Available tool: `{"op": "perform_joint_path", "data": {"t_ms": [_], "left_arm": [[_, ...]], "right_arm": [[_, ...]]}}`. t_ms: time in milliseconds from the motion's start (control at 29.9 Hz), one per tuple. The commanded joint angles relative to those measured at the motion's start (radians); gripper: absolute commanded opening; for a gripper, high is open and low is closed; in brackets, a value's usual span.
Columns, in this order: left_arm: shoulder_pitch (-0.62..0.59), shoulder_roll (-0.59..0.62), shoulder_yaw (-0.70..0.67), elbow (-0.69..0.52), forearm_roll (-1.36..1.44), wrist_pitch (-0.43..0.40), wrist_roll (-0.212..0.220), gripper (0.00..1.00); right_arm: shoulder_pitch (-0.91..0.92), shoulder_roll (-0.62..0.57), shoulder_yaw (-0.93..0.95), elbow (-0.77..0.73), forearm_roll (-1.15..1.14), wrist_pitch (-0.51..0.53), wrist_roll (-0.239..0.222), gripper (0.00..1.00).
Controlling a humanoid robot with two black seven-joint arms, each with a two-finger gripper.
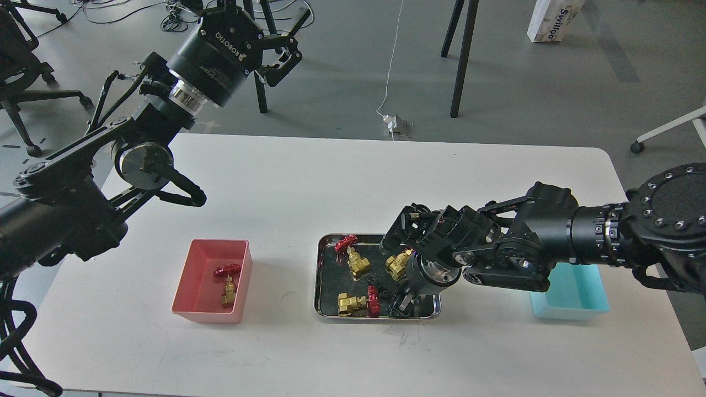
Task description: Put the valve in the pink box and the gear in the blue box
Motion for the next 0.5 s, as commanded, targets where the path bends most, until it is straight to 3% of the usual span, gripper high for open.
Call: {"op": "perform_joint_path", "data": {"t_ms": [0, 334, 468], "left_arm": [[0.010, -0.001, 0.000, 0.001, 0.000, 0.000, 0.000, 0.99], [0.013, -0.001, 0.000, -0.001, 0.000, 0.000, 0.000, 0.99], [0.019, -0.001, 0.000, 0.001, 0.000, 0.000, 0.000, 0.99]], "right_arm": [[0.008, -0.004, -0.015, 0.007, 0.000, 0.001, 0.000, 0.27], [0.008, -0.007, -0.027, 0.014, 0.000, 0.001, 0.000, 0.27], [0.008, -0.007, -0.027, 0.009, 0.001, 0.001, 0.001, 0.36]]}}
